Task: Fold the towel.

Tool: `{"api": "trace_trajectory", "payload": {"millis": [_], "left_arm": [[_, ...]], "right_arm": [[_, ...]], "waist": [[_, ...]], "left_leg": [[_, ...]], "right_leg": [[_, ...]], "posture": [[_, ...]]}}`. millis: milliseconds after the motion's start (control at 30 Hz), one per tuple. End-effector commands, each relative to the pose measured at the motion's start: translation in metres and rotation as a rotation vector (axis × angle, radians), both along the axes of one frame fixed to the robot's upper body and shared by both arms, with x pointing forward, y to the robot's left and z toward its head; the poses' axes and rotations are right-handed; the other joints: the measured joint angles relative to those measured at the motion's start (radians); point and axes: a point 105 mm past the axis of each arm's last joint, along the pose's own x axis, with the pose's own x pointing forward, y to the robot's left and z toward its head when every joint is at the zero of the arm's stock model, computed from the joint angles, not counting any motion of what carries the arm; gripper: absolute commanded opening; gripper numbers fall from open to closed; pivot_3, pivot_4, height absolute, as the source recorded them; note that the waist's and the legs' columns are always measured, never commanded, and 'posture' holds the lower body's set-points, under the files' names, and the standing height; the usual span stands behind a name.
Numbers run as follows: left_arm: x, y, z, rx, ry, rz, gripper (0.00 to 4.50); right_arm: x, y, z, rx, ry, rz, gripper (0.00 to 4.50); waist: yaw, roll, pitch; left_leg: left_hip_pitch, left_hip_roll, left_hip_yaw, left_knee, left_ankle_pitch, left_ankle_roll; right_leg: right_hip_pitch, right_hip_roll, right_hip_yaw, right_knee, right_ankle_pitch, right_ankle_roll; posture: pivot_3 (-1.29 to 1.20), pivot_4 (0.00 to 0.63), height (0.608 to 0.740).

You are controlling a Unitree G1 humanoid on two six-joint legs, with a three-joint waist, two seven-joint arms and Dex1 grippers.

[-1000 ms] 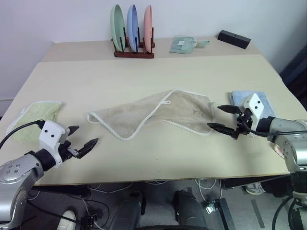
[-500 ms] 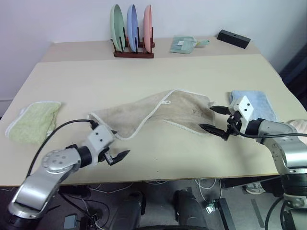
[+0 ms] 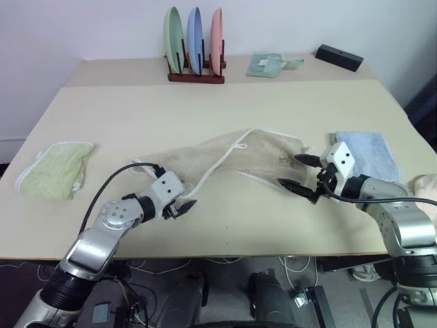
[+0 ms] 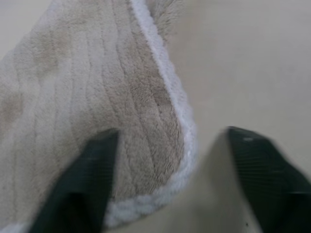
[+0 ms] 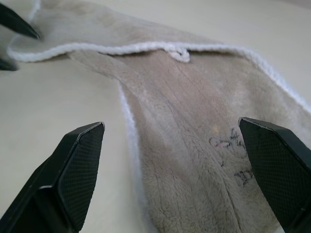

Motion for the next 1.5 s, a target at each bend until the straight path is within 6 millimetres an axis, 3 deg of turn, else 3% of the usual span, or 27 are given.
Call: {"api": "trace_trajectory", "payload": {"millis": [33,100,133,300,400,600,767,1000,1367,1500], "left_arm": [[0.013,0.031,-0.008,0.072,-0.002,0.117,1.15],[0.015,0.033,-0.006,0.077,-0.019,0.125,0.07],[0.016,0.034,-0.005,0.081,-0.026,0.128,0.03],[0.015,0.039,0.012,0.080,-0.102,0.130,0.03],[0.003,0.048,0.026,0.034,-0.117,0.126,0.03],[-0.032,0.080,0.028,0.072,-0.038,0.147,0.03],[-0.039,0.097,0.027,0.079,-0.023,0.206,0.03],[-0.047,0.099,0.020,0.082,-0.003,0.215,0.03],[-0.048,0.092,0.016,0.057,0.005,0.205,0.03],[-0.049,0.093,0.016,0.057,0.006,0.209,0.00]], "right_arm": [[-0.004,0.002,0.010,0.012,-0.043,0.005,4.50],[-0.004,0.003,0.010,0.015,-0.045,0.004,4.50],[-0.004,0.003,0.011,0.017,-0.047,0.003,4.50],[0.000,0.005,0.011,-0.007,-0.067,0.006,4.50],[0.014,0.003,0.013,-0.098,-0.118,-0.018,4.50],[0.062,-0.009,0.024,-0.204,-0.155,-0.119,4.50],[0.100,-0.022,0.024,-0.191,-0.103,-0.222,4.50],[0.128,-0.005,0.013,-0.081,0.031,-0.222,4.50],[0.149,0.024,0.005,-0.006,0.067,-0.282,4.50],[0.150,0.026,0.005,0.024,0.077,-0.285,3.29]], "waist": [[-0.003,0.000,0.000],[-0.007,0.000,0.000],[-0.007,0.000,0.000],[-0.009,0.000,0.000],[-0.020,0.000,0.000],[-0.028,0.000,0.001],[-0.023,-0.001,0.002],[-0.036,0.000,0.002],[-0.034,0.001,0.003],[-0.034,0.001,0.003]], "left_leg": [[0.000,0.000,0.000,0.000,0.000,0.000],[0.000,0.001,0.000,0.000,0.000,0.000],[0.000,0.001,0.000,0.000,0.000,0.000],[0.000,0.001,0.000,-0.001,0.000,0.000],[0.000,0.002,0.000,-0.001,0.000,0.000],[-0.002,0.001,0.001,-0.002,0.000,0.000],[-0.002,0.001,0.001,-0.002,0.000,0.000],[-0.002,0.001,0.001,-0.003,0.000,0.000],[-0.002,0.003,0.000,-0.004,0.000,-0.001],[-0.002,0.004,0.000,-0.004,0.000,-0.001]], "right_leg": [[0.000,0.000,0.000,0.000,0.000,0.000],[0.000,0.001,0.000,0.000,0.000,0.000],[0.000,0.001,0.000,0.000,0.000,0.000],[-0.001,0.001,0.000,0.000,0.000,0.000],[-0.002,0.001,0.001,0.000,0.000,0.000],[-0.005,0.001,0.002,0.000,0.000,-0.001],[-0.004,0.001,0.002,0.000,0.001,-0.001],[-0.005,0.001,0.002,0.000,0.001,-0.001],[-0.006,0.004,0.004,0.000,0.001,-0.002],[-0.007,0.006,0.004,0.000,0.002,-0.003]], "posture": [[0.00,0.150,0.737],[0.00,0.150,0.737],[0.00,0.150,0.737],[0.00,0.150,0.737],[0.00,0.150,0.737],[0.00,0.150,0.737],[0.00,0.150,0.737],[0.00,0.150,0.737],[0.00,0.150,0.737],[0.00,0.150,0.737]]}}
